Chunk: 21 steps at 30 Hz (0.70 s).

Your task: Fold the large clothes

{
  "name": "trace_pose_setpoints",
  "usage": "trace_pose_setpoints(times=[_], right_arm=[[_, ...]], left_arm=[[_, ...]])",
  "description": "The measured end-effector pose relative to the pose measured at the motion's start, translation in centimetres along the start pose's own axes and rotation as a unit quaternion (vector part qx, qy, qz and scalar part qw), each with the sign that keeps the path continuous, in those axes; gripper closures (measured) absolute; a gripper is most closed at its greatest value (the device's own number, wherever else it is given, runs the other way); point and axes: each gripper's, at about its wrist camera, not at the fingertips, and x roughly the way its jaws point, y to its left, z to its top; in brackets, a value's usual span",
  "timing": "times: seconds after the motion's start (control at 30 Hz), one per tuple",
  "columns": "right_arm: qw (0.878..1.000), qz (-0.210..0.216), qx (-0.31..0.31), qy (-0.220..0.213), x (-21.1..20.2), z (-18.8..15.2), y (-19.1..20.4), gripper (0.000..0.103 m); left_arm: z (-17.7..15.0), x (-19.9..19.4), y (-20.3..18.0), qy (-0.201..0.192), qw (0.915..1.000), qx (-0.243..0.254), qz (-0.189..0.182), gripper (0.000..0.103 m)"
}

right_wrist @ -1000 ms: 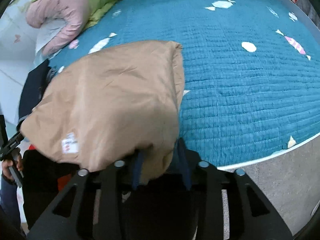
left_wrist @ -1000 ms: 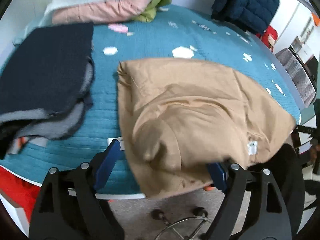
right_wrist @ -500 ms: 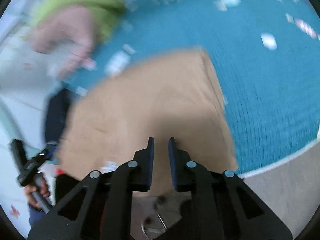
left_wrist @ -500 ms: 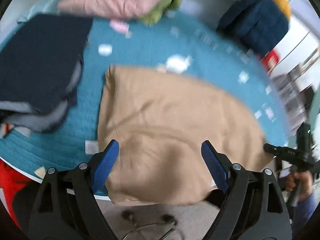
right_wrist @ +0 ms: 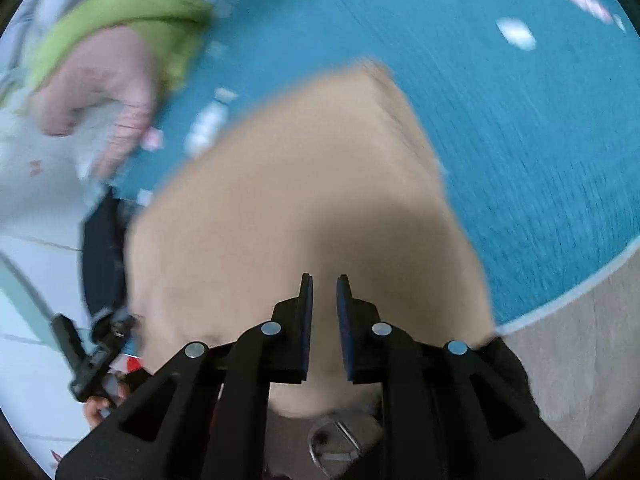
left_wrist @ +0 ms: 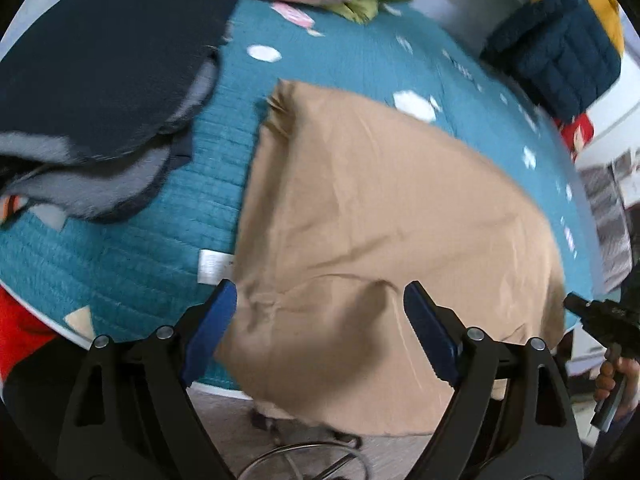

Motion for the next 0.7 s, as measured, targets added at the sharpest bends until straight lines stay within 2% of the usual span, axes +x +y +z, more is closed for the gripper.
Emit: trace_pose_setpoints(times=[0.07, 0.13, 0.2, 0.3, 0.5, 0.57, 0.7], right_arm=[[0.999, 0.022, -0.033, -0.009, 0.8, 0.7, 3.5, 0.09], [0.998, 0.026, -0.061, -0.006, 2.6, 1.1, 6.5, 0.09], [0.997, 0.038, -0.069, 0.005, 5.1, 1.1, 8.9, 0.09], [0.997, 0.026, -0.071, 0.011, 8.7, 1.6, 10.9, 0.09], [0.997, -0.029, -0.064, 0.031, 14.5, 2.8, 12.1, 0.092], [0.996, -0.058, -0.064, 0.036, 16.4, 3.3, 11.5, 0.095], [0.995, -0.07, -0.06, 0.034, 18.2, 3.5, 10.1, 0.097]], left_arm=[[-0.4, -0.7, 0.9, -0.008, 0.9996, -0.026, 0.0, 0.017], [-0.7, -0.8, 1.9, -0.009, 0.999, -0.043, -0.001, 0.017], [-1.0, -0.5, 2.7, -0.005, 0.9987, -0.051, 0.006, 0.017], [-1.5, -0.3, 3.2, 0.005, 0.9986, -0.051, 0.011, 0.015], [-2.2, 0.8, 4.4, 0.022, 0.9972, -0.071, -0.011, 0.014], [-2.4, 1.4, 4.5, 0.029, 0.9973, -0.066, -0.017, 0.014], [-2.4, 2.4, 5.0, 0.044, 0.9946, -0.084, -0.042, 0.013]])
